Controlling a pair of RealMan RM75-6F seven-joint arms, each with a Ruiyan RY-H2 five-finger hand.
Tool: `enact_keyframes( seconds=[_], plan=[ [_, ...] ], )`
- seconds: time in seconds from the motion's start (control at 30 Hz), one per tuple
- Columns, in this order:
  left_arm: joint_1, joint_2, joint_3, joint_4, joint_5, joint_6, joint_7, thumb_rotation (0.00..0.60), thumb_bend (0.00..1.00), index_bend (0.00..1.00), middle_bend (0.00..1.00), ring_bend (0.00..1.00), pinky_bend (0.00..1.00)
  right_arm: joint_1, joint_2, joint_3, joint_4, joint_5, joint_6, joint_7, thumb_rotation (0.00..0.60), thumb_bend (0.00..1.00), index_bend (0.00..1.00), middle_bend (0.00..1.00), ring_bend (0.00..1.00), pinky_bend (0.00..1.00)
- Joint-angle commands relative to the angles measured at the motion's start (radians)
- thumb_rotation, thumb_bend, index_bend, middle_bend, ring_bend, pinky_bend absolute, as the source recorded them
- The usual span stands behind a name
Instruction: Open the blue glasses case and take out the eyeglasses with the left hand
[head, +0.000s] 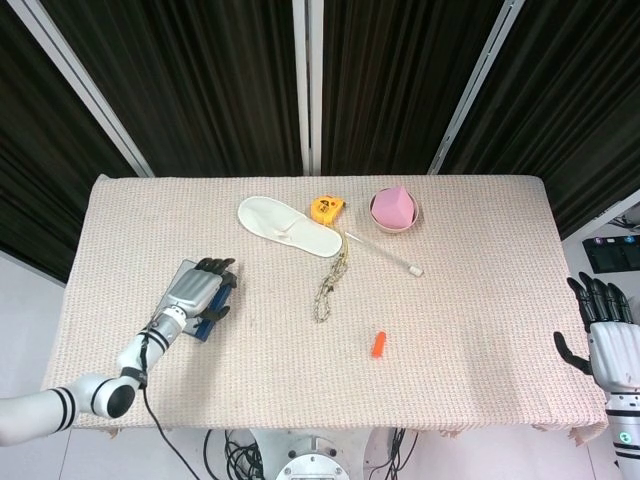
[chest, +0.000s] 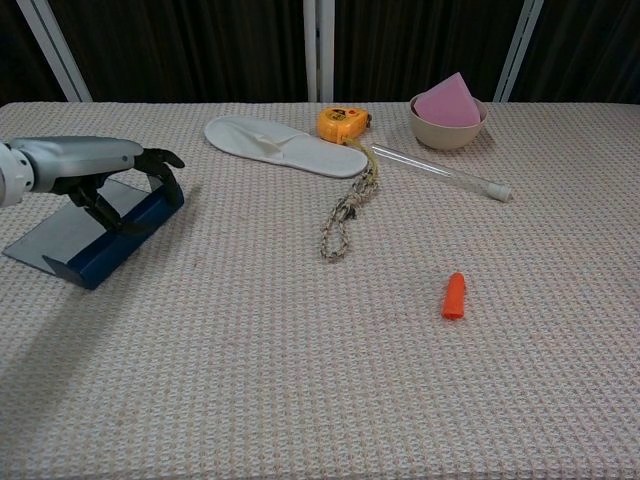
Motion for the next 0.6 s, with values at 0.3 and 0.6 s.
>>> enact_keyframes(
  seconds=[0.3,0.6],
  plan=[
    [-0.163,0.065,0.024,-0.101,-0.460,-0.021,0.243,0.428,0.36,0.26,0.00,0.00,0.00,-0.001,-0.005,0.000,0.012,0.001,0.001,0.013,0.600,0.31,0.00,0.00,0.00,0.00],
    [-0.213,0.078,0.057,-0.133,-0.607,0.089,0.340,0.429,0.36,0.25,0.00,0.00,0.00,-0.001,-0.008,0.001,0.019,0.000,0.002,0.020,0.600,0.31,0.00,0.00,0.00,0.00]
  ],
)
